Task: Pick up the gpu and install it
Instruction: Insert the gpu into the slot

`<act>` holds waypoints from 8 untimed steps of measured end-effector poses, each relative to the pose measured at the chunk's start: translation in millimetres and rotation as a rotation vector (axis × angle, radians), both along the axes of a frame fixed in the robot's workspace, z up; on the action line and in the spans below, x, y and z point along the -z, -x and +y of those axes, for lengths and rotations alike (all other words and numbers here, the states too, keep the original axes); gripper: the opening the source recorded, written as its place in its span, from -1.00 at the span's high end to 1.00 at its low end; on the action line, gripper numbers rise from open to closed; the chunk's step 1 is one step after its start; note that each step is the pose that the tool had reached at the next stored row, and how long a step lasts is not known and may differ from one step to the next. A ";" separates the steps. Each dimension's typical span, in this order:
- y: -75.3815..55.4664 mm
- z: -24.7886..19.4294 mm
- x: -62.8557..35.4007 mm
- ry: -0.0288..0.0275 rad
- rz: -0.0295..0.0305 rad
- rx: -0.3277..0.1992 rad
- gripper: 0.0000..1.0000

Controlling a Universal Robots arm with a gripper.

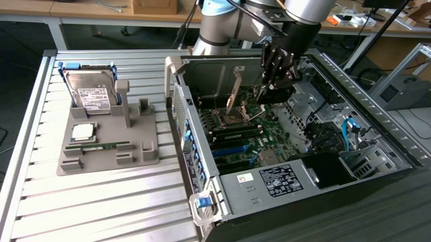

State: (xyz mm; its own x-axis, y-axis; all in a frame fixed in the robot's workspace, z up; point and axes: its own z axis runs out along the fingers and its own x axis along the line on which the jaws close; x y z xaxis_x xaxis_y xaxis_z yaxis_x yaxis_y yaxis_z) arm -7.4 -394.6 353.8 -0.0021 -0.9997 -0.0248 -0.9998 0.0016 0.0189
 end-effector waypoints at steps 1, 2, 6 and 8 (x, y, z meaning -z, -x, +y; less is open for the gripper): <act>0.0 -0.1 0.1 -0.0001 0.0000 0.000 0.47; 0.0 -0.3 0.2 0.0000 0.0000 0.000 0.47; 0.0 -0.8 0.6 0.0000 0.0000 0.000 0.47; 0.0 -1.0 0.7 0.0000 0.0000 0.000 0.47</act>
State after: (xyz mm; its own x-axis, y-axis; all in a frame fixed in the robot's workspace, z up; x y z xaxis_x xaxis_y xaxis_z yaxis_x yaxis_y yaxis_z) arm -7.4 -395.6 353.1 -0.0021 -0.9997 -0.0248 -0.9998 0.0016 0.0189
